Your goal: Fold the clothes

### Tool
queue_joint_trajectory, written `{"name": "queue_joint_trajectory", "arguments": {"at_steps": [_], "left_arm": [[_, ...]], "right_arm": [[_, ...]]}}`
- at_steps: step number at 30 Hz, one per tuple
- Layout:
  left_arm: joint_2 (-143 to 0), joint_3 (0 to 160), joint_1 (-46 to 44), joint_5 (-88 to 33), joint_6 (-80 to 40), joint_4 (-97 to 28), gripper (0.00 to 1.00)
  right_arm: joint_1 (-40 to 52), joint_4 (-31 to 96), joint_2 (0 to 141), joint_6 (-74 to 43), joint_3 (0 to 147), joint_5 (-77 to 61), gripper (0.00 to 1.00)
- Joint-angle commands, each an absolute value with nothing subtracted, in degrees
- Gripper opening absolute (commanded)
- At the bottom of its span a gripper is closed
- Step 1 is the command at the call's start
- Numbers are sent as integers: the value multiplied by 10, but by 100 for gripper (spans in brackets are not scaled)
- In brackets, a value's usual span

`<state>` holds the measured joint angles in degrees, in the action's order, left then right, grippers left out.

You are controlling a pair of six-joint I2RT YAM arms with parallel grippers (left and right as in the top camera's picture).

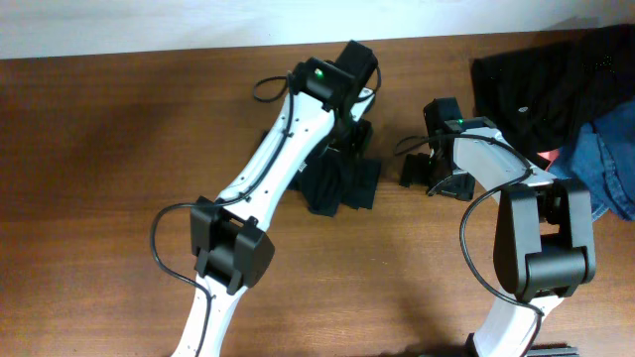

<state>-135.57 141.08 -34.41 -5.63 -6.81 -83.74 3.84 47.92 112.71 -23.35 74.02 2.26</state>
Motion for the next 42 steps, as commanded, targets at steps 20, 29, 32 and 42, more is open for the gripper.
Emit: {"name": "queue_joint_trajectory", "arguments": {"at_steps": [20, 29, 32, 42], "left_arm": [[-1383, 1392, -196, -16, -90, -840, 82], [-1444, 1343, -185, -20, -71, -834, 80], [-1445, 1312, -185, -20, -68, -814, 79], [-1445, 1217, -180, -20, -71, -750, 78]], "right_arm": [[75, 530, 875, -157, 743, -118, 83], [167, 476, 884, -195, 743, -111, 90], [201, 445, 891, -236, 743, -51, 93], [290, 362, 961, -332, 743, 20, 94]]}}
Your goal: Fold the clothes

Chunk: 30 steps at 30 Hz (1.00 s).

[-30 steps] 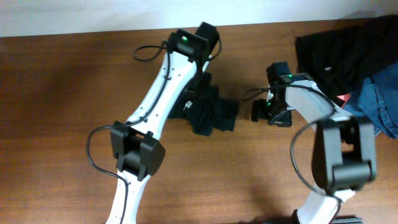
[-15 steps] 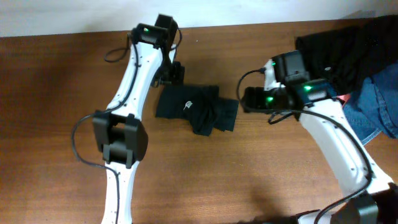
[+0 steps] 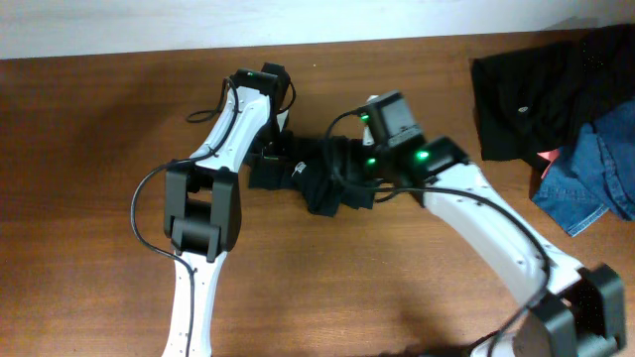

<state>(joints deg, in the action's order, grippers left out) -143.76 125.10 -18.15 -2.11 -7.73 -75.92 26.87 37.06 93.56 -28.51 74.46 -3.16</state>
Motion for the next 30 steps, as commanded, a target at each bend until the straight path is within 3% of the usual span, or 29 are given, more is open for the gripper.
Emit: {"name": "queue_joint_trajectory", "arguments": {"at_steps": [1, 25, 30], "left_arm": [[-1445, 1207, -180, -20, -76, -740, 78], [-1445, 1177, -183, -18, -72, -662, 79], [-1445, 1177, -183, -18, -72, -660, 79]], "right_arm": [[297, 358, 970, -341, 743, 28, 94], [328, 270, 1108, -500, 743, 100, 95], [330, 255, 1111, -501, 743, 99, 85]]}}
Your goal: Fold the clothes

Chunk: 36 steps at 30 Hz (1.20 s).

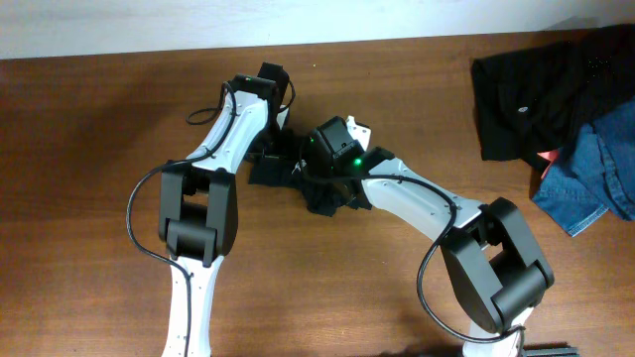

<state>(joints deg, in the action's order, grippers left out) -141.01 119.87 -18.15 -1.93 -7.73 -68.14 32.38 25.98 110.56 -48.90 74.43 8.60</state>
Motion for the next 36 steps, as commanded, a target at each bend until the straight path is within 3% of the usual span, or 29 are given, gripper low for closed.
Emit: {"name": "queue_joint_trajectory", "arguments": {"at_steps": [1, 5, 17, 19, 26, 36], "left_arm": [[-1445, 1177, -183, -18, -72, -660, 79], [-1445, 1177, -183, -18, -72, -660, 79], [-1445, 1177, -183, -18, -72, -660, 79], [-1445, 1177, -183, -18, -72, -660, 79], [-1445, 1177, -183, -18, -72, -660, 79], [-1445, 1177, -183, -18, -72, -660, 79]], "right_arm": [[330, 255, 1111, -503, 743, 99, 80], [330, 251, 1112, -505, 743, 99, 74], [330, 233, 1159, -515, 743, 82, 78], [330, 232, 1159, -515, 743, 82, 73], [330, 234, 1157, -512, 743, 83, 36], [302, 275, 1119, -454, 754, 88, 34]]}}
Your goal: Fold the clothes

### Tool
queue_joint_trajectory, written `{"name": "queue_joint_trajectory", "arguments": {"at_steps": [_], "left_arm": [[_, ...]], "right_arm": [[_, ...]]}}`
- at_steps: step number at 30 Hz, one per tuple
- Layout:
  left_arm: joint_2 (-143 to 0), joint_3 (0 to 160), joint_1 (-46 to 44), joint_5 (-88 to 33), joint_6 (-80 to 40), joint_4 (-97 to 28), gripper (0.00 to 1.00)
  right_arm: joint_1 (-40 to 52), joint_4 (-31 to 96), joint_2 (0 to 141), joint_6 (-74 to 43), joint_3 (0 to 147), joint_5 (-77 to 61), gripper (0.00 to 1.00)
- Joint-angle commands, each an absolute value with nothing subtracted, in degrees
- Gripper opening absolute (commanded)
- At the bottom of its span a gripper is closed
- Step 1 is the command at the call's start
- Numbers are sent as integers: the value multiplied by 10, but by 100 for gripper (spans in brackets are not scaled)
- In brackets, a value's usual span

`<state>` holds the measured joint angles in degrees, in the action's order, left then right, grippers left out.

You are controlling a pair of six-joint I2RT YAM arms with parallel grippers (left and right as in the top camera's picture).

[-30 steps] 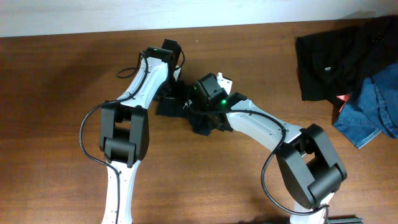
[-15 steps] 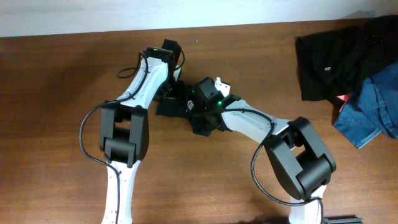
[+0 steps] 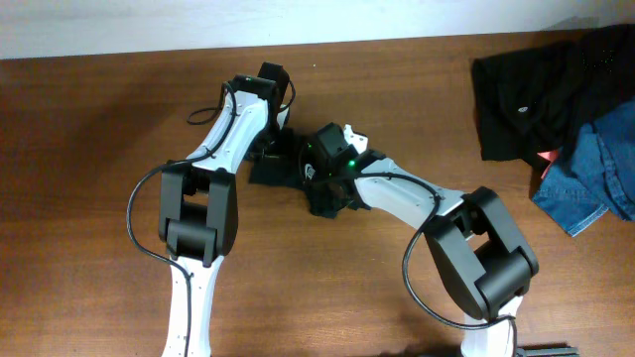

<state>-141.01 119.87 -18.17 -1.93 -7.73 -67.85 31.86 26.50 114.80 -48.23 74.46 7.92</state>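
A small black garment (image 3: 276,175) lies crumpled at the table's middle. My left gripper (image 3: 270,151) points down at the garment's upper left edge, its fingers lost against the dark cloth. Reaching in from the right, my right gripper (image 3: 316,184) sits on the garment's middle, with the wrist body covering both the fingers and the cloth's right part. Neither gripper's jaws show clearly.
A pile of other clothes lies at the far right: a black garment (image 3: 531,89) and blue jeans (image 3: 595,174) with a bit of red (image 3: 548,157) between them. The brown wooden table (image 3: 89,198) stretches to the left and front.
My right wrist has shifted slightly left over the garment and hides more of its right side. The left arm has not moved.
First my left gripper was over the bunched garment's top and the right gripper stood beside it on the right. Then the left gripper was at the garment's left edge, the cloth reaching further left, and the right arm reached over it. Now the right wrist sits on its middle.
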Motion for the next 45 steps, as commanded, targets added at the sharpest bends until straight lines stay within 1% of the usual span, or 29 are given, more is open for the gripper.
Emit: {"name": "queue_joint_trajectory", "arguments": {"at_steps": [1, 13, 24, 27, 30, 32, 38, 39, 40, 42, 45], "left_arm": [[-1445, 1177, -183, -18, -72, -660, 79], [-1445, 1177, -183, -17, -72, -660, 79], [-1445, 1177, -183, -17, -67, -660, 79], [-1445, 1177, -183, -17, -67, -660, 79], [-1445, 1177, -183, -17, -67, -660, 79], [-1445, 1177, -183, -17, -67, -657, 79], [-1445, 1177, -183, -17, -67, -653, 79], [-1445, 1177, -183, -17, -67, -653, 79], [-1445, 1177, -183, -17, -67, -653, 79], [-1445, 1177, -183, -17, -67, -653, 79], [-1445, 1177, -183, -17, -67, -652, 79]], "right_arm": [[296, 280, 1114, -452, 754, 88, 34], [253, 297, 1103, -380, 753, 58, 35], [227, 352, 1103, -376, 753, 106, 35], [205, 363, 1100, -353, 755, 110, 35], [182, 392, 1093, -342, 769, 97, 35], [171, 410, 1086, -315, 787, 70, 32], [194, 441, 1042, -289, 852, 49, 30], [200, 446, 1035, -289, 861, 49, 27], [207, 451, 1030, -289, 870, 47, 21], [220, 457, 1024, -289, 876, 25, 5], [244, 463, 1029, -289, 872, -38, 4]]}}
